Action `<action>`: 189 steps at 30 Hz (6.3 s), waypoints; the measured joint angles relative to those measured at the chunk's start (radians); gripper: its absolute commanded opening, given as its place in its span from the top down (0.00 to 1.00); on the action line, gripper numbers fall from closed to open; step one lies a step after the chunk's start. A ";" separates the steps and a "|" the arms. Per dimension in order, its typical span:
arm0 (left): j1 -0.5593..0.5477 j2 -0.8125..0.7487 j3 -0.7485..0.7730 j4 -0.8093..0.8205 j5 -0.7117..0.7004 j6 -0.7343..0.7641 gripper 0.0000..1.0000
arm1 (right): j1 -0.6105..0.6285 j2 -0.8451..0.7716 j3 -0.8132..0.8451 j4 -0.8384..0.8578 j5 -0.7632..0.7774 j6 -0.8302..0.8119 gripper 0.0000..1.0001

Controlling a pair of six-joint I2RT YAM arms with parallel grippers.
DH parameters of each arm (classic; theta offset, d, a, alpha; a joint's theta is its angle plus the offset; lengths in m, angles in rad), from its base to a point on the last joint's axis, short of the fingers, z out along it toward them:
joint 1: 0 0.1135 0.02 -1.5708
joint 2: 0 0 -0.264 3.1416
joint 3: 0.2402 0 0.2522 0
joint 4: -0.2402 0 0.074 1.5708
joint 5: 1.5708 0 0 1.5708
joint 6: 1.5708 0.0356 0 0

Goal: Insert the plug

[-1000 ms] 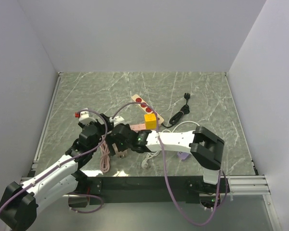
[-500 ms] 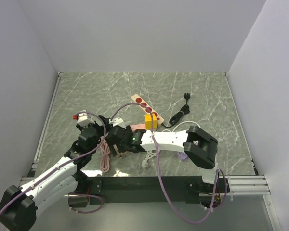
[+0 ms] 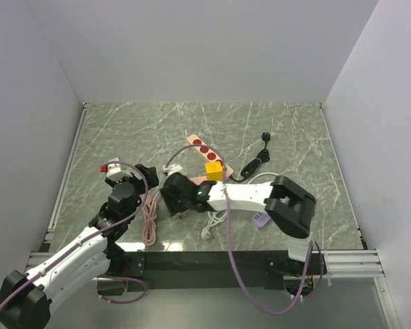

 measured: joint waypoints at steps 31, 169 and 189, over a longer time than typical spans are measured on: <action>0.005 -0.064 -0.027 0.456 0.772 0.197 0.05 | -0.504 -0.423 -0.412 1.031 -1.047 0.116 1.00; -0.149 0.690 0.126 0.604 0.345 0.498 0.20 | -0.446 -0.416 -0.142 -0.185 -0.265 -0.205 1.00; 0.016 0.908 0.212 0.601 0.259 0.302 0.22 | -0.444 -0.251 -0.201 -0.138 -0.245 -0.167 1.00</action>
